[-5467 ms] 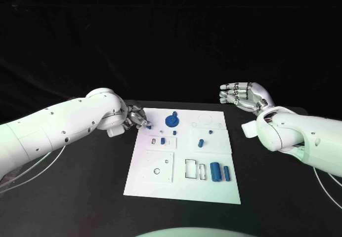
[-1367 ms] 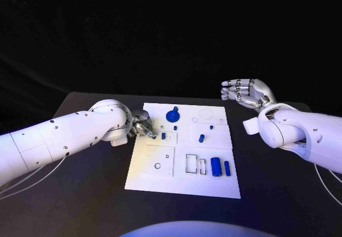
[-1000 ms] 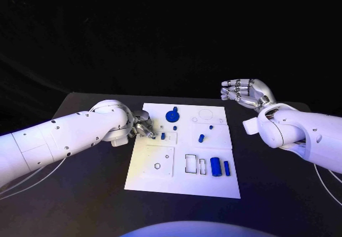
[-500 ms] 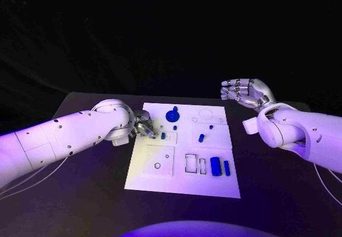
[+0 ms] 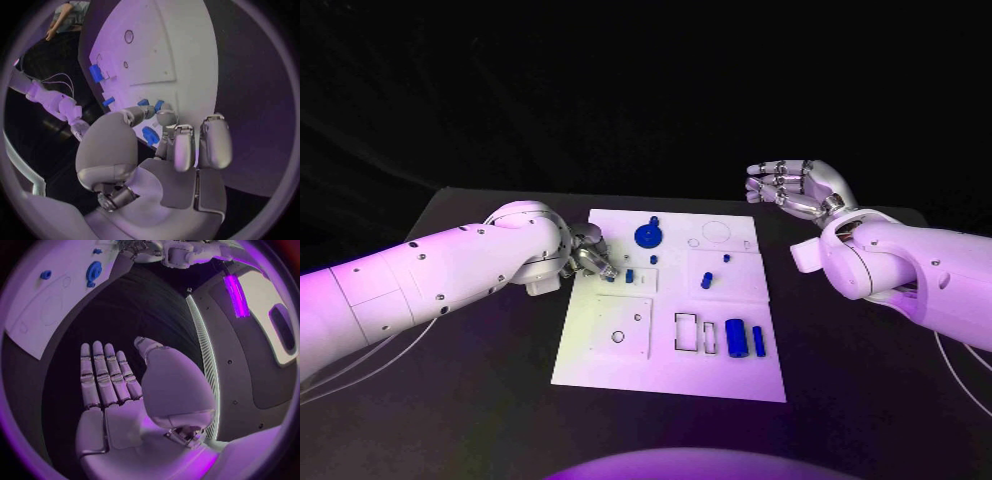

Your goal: Assemble the parts on the task board

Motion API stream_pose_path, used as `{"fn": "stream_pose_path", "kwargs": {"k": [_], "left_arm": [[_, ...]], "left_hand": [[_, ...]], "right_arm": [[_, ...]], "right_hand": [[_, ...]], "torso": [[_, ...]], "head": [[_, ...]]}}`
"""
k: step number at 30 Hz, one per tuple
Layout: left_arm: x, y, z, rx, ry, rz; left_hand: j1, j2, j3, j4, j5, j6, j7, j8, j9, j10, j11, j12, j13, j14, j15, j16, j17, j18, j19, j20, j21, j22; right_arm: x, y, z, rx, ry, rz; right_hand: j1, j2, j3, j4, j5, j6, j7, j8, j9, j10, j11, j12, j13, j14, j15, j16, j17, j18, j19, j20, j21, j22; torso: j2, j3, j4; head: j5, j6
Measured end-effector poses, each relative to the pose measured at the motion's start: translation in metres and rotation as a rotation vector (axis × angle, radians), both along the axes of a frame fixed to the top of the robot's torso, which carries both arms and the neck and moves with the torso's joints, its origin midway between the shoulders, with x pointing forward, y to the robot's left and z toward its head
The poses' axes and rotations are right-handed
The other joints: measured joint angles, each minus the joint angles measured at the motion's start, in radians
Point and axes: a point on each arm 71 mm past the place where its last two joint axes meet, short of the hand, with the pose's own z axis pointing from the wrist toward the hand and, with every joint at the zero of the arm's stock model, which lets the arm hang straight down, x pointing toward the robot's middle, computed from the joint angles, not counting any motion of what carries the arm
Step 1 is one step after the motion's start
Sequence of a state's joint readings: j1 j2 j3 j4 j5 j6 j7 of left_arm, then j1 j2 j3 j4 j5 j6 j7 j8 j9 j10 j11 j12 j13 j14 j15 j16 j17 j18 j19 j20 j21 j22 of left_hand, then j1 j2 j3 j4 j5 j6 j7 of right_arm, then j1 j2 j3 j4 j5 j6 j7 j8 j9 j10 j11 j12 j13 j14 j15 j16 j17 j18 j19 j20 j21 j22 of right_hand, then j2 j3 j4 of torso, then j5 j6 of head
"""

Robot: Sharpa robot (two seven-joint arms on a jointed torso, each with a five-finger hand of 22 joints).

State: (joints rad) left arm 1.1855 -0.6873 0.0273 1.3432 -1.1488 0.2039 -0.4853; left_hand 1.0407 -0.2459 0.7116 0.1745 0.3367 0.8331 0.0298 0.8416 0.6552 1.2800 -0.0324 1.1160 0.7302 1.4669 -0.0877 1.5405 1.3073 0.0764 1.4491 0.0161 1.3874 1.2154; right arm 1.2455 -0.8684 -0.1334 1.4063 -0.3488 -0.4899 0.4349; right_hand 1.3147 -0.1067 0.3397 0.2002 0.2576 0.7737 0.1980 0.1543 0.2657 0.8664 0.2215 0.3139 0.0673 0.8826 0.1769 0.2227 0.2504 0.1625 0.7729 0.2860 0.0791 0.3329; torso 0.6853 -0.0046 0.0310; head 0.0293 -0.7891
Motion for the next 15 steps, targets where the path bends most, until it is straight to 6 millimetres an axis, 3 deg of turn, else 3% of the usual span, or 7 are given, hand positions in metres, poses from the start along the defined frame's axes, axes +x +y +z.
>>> {"fn": "stream_pose_path", "kwargs": {"k": [4,15], "left_arm": [[-0.0002,0.0006,-0.0007,0.001,0.001,0.001],[-0.0015,0.0042,-0.0014,0.001,0.002,0.006]], "left_hand": [[-0.003,-0.003,-0.073,0.042,0.000,0.011,0.004,-0.006,-0.014,-0.004,-0.004,0.005,0.002,0.000,0.000,0.000,0.000,0.000,0.000,0.000,0.000,0.002],[-0.003,-0.003,-0.151,0.094,0.000,0.013,0.002,-0.006,-0.027,-0.004,-0.004,0.006,0.005,0.000,0.000,0.000,0.000,0.000,0.000,0.000,0.000,0.003]], "right_arm": [[0.0000,-0.0001,0.0000,0.000,0.000,0.000],[-0.0001,-0.0006,-0.0002,0.000,0.000,-0.001]], "right_hand": [[0.000,0.000,0.000,0.000,0.000,0.000,0.000,0.000,0.000,0.000,0.000,0.000,0.000,0.000,0.000,0.000,0.000,0.000,0.000,0.000,0.000,0.000],[0.000,0.000,0.000,0.000,0.000,0.000,0.000,0.000,0.000,0.000,0.000,0.004,0.000,0.000,0.000,0.000,-0.001,0.000,0.000,0.000,0.000,0.000]], "torso": [[0.000,-0.0005,-0.0003],[0.001,-0.0003,-0.0005]], "head": [[-0.001,0.000],[-0.003,0.001]]}}
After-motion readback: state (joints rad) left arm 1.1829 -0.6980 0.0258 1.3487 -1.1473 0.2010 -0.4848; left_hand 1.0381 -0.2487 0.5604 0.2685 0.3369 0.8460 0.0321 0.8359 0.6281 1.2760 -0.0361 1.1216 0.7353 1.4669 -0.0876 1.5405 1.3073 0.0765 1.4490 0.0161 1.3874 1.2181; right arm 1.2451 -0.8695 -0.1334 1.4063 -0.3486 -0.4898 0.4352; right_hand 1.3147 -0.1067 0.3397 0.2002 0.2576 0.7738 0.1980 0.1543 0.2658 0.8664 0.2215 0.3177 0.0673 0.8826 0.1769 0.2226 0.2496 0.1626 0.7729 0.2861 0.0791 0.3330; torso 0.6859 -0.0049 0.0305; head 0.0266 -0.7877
